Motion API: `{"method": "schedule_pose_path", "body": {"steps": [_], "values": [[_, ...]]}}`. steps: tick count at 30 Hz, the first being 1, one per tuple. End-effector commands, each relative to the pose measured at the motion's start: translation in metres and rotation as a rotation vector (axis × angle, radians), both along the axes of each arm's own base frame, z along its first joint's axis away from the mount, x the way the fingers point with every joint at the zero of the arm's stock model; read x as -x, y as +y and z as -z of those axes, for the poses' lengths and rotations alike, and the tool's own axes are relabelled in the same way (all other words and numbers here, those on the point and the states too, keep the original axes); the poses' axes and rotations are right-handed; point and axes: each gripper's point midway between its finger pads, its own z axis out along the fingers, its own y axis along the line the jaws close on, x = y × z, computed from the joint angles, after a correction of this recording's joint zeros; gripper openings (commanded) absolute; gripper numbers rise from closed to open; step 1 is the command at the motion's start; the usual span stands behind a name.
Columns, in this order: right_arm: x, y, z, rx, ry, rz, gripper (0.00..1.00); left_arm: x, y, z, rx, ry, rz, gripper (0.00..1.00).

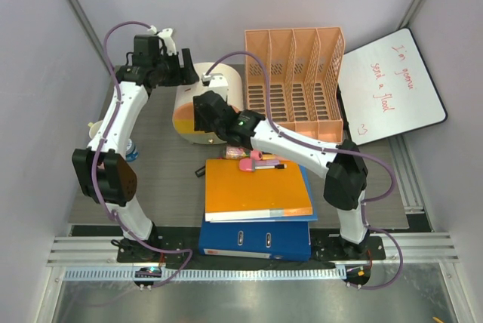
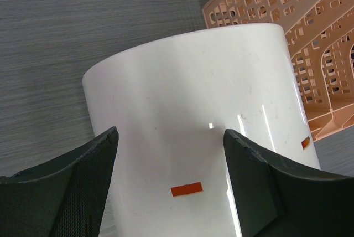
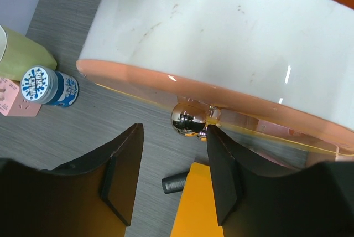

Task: Organize the desk
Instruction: Open the drawer in the storage box.

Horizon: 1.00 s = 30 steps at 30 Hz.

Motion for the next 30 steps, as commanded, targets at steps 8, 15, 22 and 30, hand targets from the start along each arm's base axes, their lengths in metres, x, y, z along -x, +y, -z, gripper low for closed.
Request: {"method": "schedule_pose_path", "body": {"steps": [8,15,22,30], "values": [[-0.011,0.001,-0.031,-0.048,-0.077,0.045,0.5,0.011,0.004,-0.007,-0.031,-0.028,0.009,0.77],[-0.015,-0.001,-0.028,-0.044,-0.083,0.068,0.43,0.013,0.003,-0.005,-0.027,-0.023,0.015,0.77],[-0.023,-0.004,-0.025,-0.047,-0.084,0.09,0.34,0.013,0.004,-0.003,-0.037,-0.024,0.018,0.77],[-0.032,-0.014,-0.013,-0.047,-0.049,0.103,0.17,0.012,0.006,-0.003,-0.05,-0.031,0.013,0.76]]}}
